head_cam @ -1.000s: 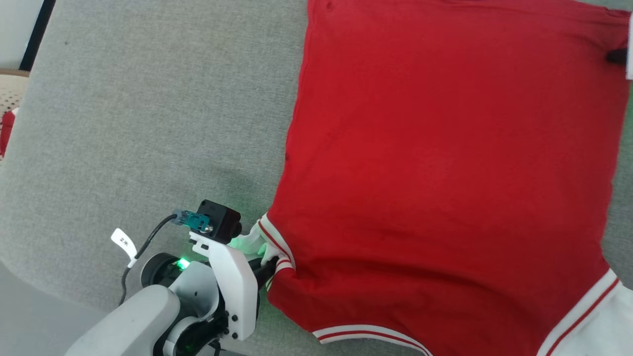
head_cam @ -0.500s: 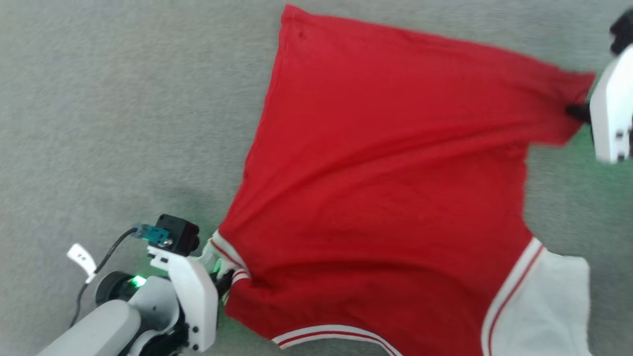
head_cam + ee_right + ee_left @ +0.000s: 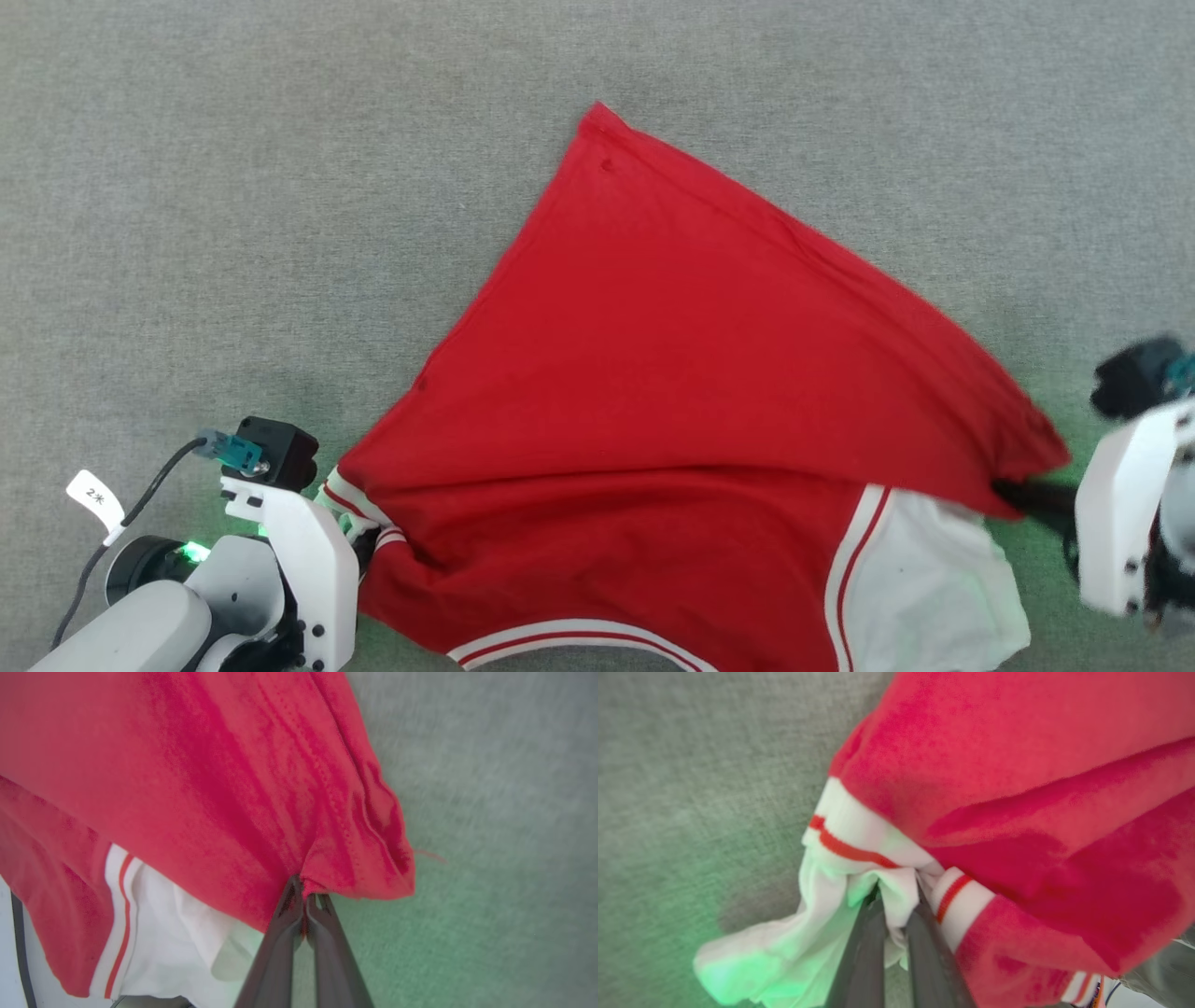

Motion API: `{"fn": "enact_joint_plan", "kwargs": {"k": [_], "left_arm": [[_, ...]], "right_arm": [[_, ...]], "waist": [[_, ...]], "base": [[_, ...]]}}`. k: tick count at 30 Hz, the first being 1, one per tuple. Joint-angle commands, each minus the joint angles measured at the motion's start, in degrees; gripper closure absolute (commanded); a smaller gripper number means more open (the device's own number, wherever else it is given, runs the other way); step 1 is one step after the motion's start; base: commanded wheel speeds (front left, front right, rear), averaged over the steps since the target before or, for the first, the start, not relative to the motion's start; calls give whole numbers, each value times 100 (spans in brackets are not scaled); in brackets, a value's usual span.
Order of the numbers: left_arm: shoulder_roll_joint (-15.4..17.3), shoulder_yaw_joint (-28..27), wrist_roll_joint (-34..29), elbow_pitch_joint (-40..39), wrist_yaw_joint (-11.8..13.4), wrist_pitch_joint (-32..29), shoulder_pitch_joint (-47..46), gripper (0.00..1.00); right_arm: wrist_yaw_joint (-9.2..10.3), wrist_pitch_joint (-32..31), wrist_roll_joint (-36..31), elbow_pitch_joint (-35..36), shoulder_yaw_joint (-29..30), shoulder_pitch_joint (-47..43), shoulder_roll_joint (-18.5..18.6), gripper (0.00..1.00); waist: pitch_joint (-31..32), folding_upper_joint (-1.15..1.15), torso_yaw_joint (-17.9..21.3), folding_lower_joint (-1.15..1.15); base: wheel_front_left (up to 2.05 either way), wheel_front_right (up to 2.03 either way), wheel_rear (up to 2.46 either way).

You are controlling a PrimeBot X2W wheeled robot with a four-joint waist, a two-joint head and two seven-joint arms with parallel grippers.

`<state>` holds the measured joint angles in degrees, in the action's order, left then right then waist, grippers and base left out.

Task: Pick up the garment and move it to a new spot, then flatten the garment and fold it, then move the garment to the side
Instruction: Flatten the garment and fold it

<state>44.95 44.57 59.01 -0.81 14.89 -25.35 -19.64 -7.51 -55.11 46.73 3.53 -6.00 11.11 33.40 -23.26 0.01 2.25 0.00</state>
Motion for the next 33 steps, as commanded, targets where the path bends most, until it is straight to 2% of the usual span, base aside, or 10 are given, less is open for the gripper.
{"fn": "enact_joint_plan", "kwargs": {"k": [1, 5, 6, 7, 8, 9, 13, 24, 29, 33], "left_arm": [[-442, -230, -83, 73, 103, 246, -521, 100], [-436, -225, -74, 54, 116, 216, -567, 100], [-435, -224, -69, 65, 118, 208, -571, 100], [-443, -221, -63, 77, 112, 204, -580, 100], [-446, -224, -58, 91, 104, 207, -581, 100], [-443, -222, -56, 104, 99, 217, -567, 100], [-397, -213, -38, 117, 88, 243, -495, 100], [-325, -132, 35, -37, 103, 259, -165, 100], [-486, -37, -31, -39, 12, 257, -269, 100], [-677, 99, -130, 32, -102, 218, -427, 100]], "right_arm": [[4, -70, -173, 80, 79, -353, -191, 100], [4, 89, -458, 100, 225, -696, -555, 100], [4, 219, -540, 30, 259, -715, -705, 79], [4, 357, -717, -32, 272, -709, -755, 45], [9, 457, -838, -94, 237, -711, -779, 4], [12, 531, -860, -146, 236, -733, -876, 0], [23, 659, -938, 144, 395, -743, -844, 0], [2, 313, -990, 2272, 1062, -741, -925, 0], [2, 346, -1102, 2295, 805, -105, -859, 0], [2, 463, -1166, 1841, 374, 586, -775, 0]], "waist": [[-5, -1, 46, 0], [-20, -1, 76, 0], [-21, -1, 86, 0], [-19, -1, 90, 0], [-16, -1, 89, 0], [-10, -1, 91, 0], [60, -1, 72, 0], [264, -1, -171, 0], [253, -1, -460, 0], [204, -1, -767, 0]], "base": [[0, 0, 0], [0, 0, 0], [0, 0, 0], [0, 0, 0], [0, 0, 0], [0, 0, 0], [0, 0, 0], [0, 0, 0], [0, 0, 0], [0, 0, 0]]}}
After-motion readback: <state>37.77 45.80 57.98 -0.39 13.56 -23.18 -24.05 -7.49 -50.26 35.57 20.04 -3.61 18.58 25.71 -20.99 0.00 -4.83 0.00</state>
